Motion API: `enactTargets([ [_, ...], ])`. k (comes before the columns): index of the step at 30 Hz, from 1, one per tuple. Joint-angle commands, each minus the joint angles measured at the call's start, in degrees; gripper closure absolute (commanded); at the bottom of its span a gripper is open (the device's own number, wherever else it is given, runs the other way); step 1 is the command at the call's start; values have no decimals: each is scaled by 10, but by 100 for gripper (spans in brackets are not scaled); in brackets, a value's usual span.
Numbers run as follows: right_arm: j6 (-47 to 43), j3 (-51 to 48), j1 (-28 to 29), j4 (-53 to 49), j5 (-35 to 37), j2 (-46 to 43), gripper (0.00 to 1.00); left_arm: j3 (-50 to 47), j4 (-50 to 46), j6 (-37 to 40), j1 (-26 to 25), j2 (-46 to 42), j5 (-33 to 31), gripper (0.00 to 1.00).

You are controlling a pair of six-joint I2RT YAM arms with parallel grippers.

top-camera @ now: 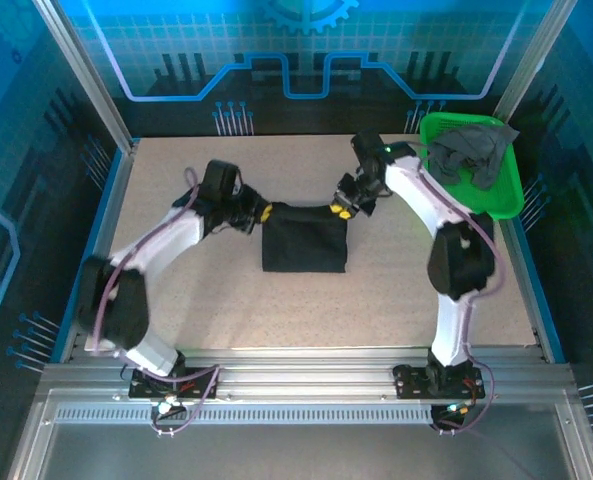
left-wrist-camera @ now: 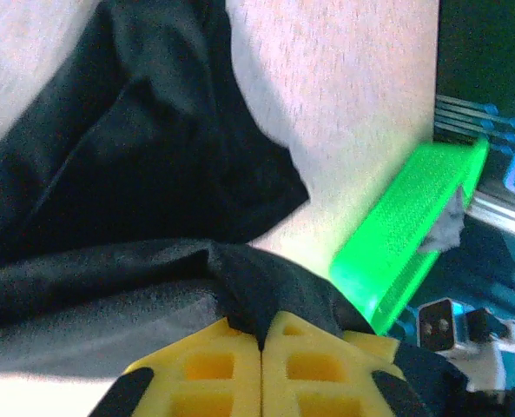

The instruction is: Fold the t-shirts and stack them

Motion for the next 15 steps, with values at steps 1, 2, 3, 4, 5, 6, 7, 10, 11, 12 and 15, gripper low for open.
enactTargets([
  [1, -51, 130, -22, -39, 14, 108, 60, 101, -29, 70, 24, 103, -5, 72],
  [2, -66, 163, -25, -45, 21, 124, 54, 118, -35, 73, 25, 119, -5, 69],
  [3, -80, 183, -27, -45, 27, 129, 49, 128, -36, 75, 25, 124, -9, 62],
  [4, -89, 190, -31, -42, 28, 124, 45, 132, -35, 77, 24, 121, -10, 57],
  [5, -94, 187, -33, -39, 26, 113, 43, 132, -40, 82, 22, 112, -15, 54],
  [6, -98, 176, -37, -36, 24, 95, 43, 128, -49, 88, 18, 93, -24, 53],
  [7, -105, 151, -39, -32, 26, 65, 42, 118, -56, 93, 11, 70, -36, 52],
  [10, -113, 26, -37, 23, 29, -43, 43, 42, -59, 58, -21, -15, -52, 54],
  [11, -113, -29, -36, 53, 23, -85, 43, 13, -58, 35, -37, -40, -57, 55],
  [12, -108, -97, -35, 96, 14, -136, 43, -26, -49, -1, -64, -69, -67, 55],
  [15, -84, -277, -32, 207, -17, -272, 40, -127, 13, -119, -156, -120, -118, 50],
])
